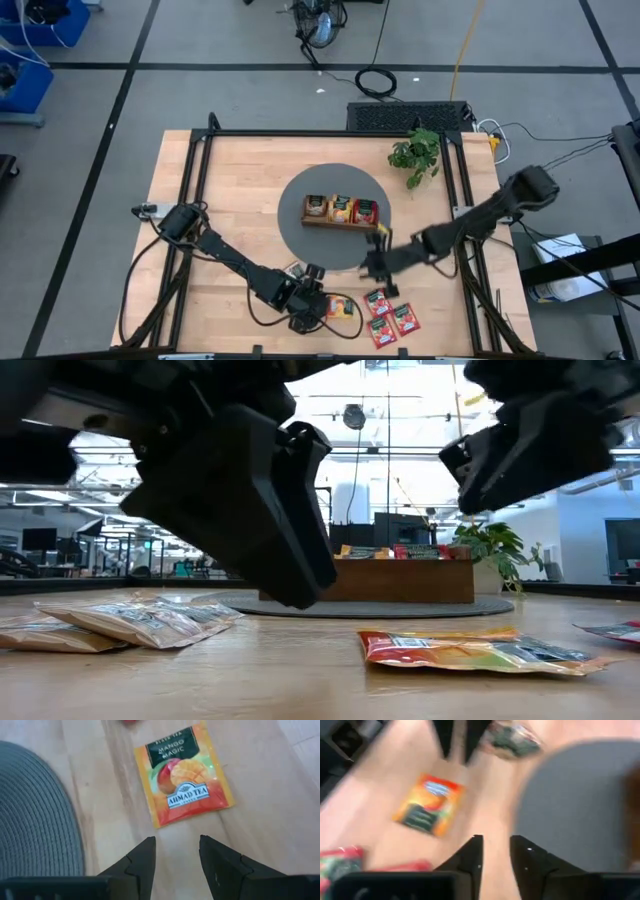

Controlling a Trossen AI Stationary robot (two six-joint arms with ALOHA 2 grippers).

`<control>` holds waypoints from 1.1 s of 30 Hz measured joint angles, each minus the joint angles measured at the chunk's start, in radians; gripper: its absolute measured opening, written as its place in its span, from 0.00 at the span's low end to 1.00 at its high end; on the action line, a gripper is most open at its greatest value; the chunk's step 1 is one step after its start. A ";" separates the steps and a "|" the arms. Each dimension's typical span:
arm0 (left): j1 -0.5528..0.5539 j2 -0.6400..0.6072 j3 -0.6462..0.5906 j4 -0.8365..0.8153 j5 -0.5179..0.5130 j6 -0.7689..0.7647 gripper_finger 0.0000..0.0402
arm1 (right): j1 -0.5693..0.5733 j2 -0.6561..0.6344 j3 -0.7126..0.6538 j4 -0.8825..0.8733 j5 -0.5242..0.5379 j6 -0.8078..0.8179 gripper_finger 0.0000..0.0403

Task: Pick & Place Tea
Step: Put the yellow tea bag into the middle compartment of the wooden organizer

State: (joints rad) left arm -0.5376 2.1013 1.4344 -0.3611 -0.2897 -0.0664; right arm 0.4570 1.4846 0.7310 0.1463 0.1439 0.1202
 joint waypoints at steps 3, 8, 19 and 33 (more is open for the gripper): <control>0.000 0.000 0.000 0.011 -0.001 0.002 0.39 | 0.063 0.088 -0.004 0.153 0.016 0.000 0.06; 0.008 0.000 0.000 0.021 -0.001 0.009 0.39 | 0.099 0.233 0.051 0.263 -0.089 0.013 0.02; 0.038 0.000 -0.001 -0.003 -0.010 -0.041 0.39 | 0.096 0.445 0.200 0.260 -0.304 0.044 0.00; 0.039 0.001 -0.001 0.034 -0.009 -0.032 0.39 | 0.014 0.401 0.206 0.008 -0.137 0.051 0.00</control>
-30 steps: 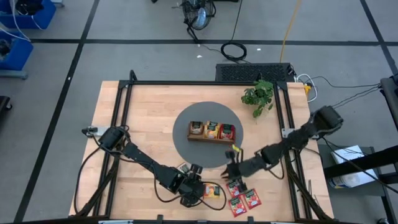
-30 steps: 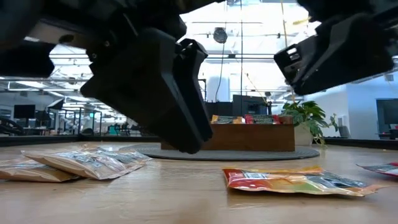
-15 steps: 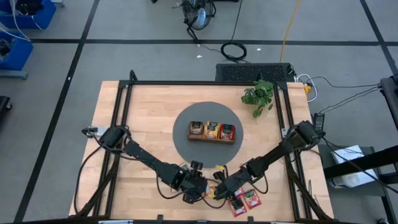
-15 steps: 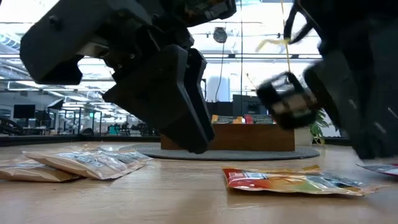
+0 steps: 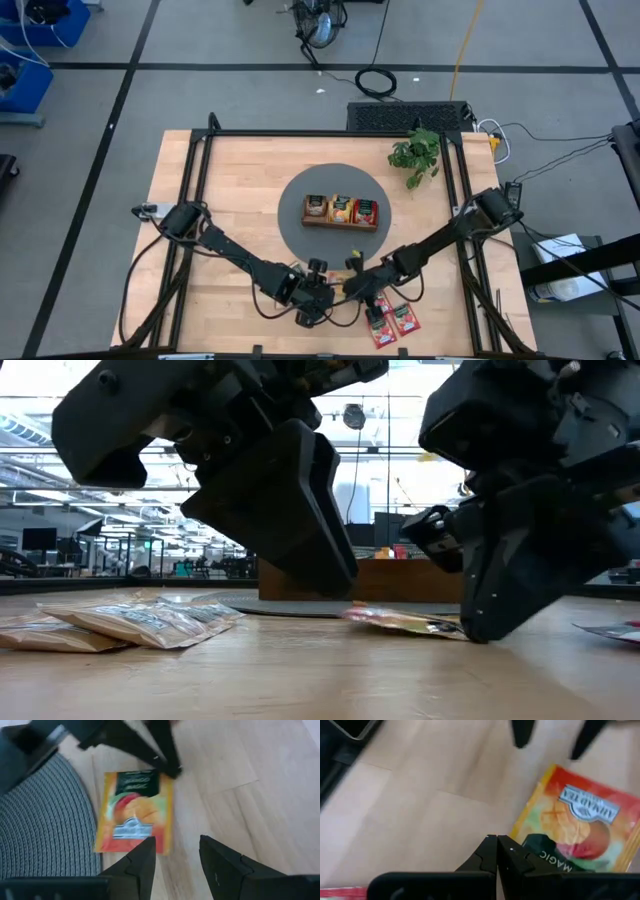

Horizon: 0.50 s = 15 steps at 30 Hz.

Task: Pick & Place Tea
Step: Put the yellow tea bag into the middle compartment of the wooden organizer

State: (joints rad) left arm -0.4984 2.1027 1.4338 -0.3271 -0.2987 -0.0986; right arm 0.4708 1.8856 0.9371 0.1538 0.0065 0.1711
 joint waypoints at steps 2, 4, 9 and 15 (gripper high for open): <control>0.000 0.001 0.000 0.010 0.011 0.011 0.39 | 0.000 -0.021 0.000 -0.038 0.024 0.000 0.00; 0.000 0.002 0.000 0.017 0.016 0.013 0.39 | 0.000 -0.039 -0.001 -0.067 0.033 0.000 0.00; 0.000 0.002 0.000 0.037 0.019 0.017 0.39 | 0.009 -0.075 -0.001 -0.182 0.132 0.037 0.00; 0.001 0.003 0.000 0.041 0.032 0.019 0.39 | 0.014 -0.097 -0.002 -0.287 0.300 0.097 0.00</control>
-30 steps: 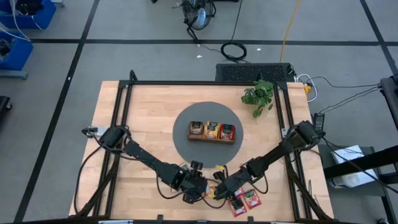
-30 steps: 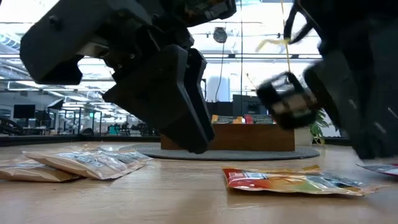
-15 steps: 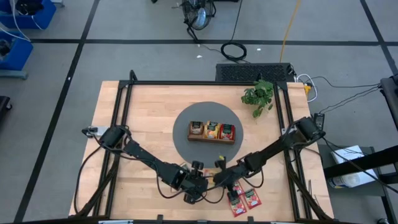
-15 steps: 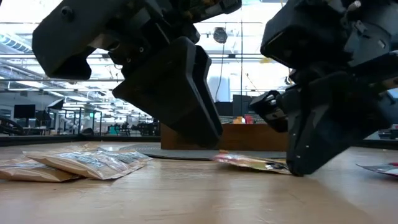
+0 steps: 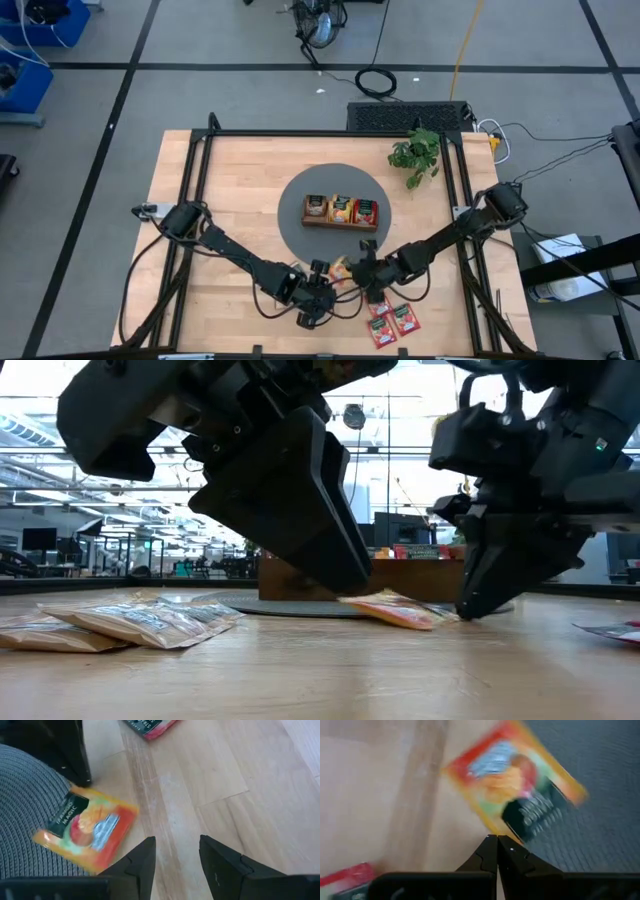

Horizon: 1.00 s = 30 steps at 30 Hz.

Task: Pick & Place Tea
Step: Put the yellow tea bag into the middle compartment of the wooden organizer

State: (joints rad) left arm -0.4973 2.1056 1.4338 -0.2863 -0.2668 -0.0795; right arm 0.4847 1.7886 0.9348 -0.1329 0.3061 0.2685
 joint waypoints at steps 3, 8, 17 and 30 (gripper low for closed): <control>0.000 0.000 0.000 0.000 0.003 0.006 0.39 | 0.000 -0.006 0.000 -0.030 0.015 0.008 0.00; 0.000 0.000 0.000 0.000 -0.004 0.007 0.39 | 0.000 -0.006 -0.001 -0.018 0.039 0.017 0.00; 0.000 0.000 0.000 0.010 -0.007 0.012 0.39 | 0.003 -0.018 -0.001 0.001 0.033 0.032 0.00; 0.062 0.077 0.000 0.185 0.078 0.053 0.38 | 0.026 -0.107 0.000 0.001 0.010 -0.007 0.00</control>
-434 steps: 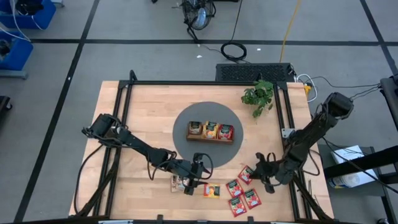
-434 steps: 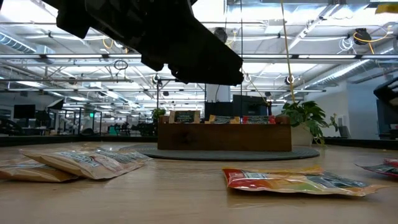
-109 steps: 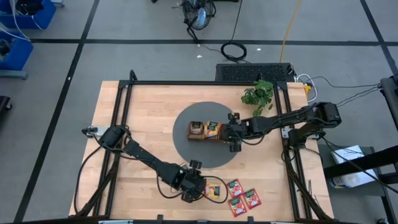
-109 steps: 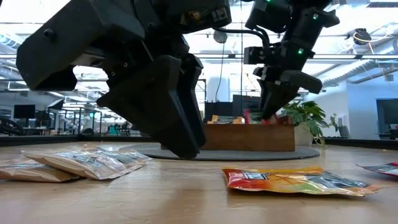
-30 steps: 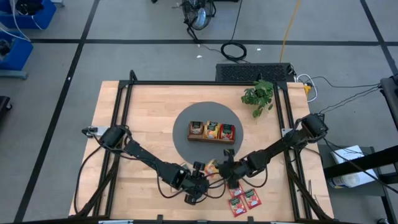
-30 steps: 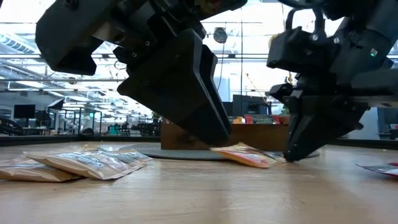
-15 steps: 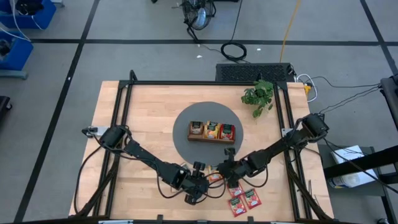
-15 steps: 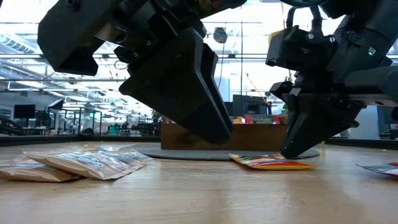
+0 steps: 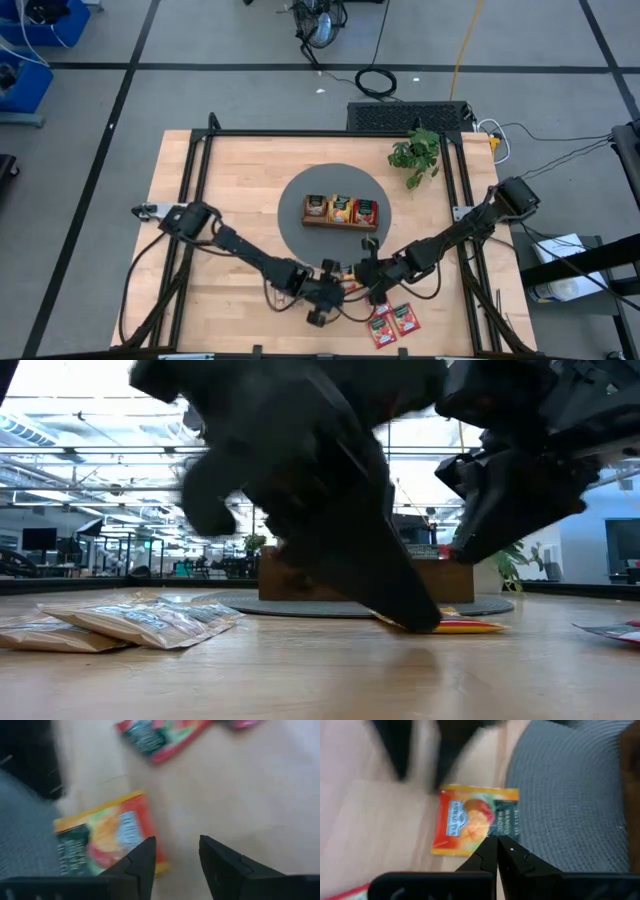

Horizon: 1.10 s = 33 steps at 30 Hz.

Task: Pick & Place Tea
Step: Put the yellow tea bag into the middle compartment of the wooden organizer

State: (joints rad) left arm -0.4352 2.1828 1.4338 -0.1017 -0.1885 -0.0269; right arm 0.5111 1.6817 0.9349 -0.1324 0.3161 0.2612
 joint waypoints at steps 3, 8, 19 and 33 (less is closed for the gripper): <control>0.020 0.005 0.000 0.000 -0.002 -0.008 0.30 | -0.010 -0.003 0.000 -0.008 -0.029 -0.027 0.00; -0.008 -0.003 -0.001 0.002 0.005 0.048 0.05 | -0.021 -0.016 -0.001 -0.033 -0.031 -0.048 0.00; -0.002 -0.007 0.000 -0.004 -0.035 0.037 0.02 | -0.102 -0.128 -0.205 0.288 -0.125 0.011 0.09; 0.046 0.027 -0.019 0.006 0.001 -0.031 0.01 | -0.205 -0.133 -0.296 0.328 -0.295 0.231 0.33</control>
State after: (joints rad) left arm -0.3895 2.2101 1.4152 -0.0953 -0.1877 -0.0581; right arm 0.3066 1.5490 0.6389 0.1955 0.0208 0.4922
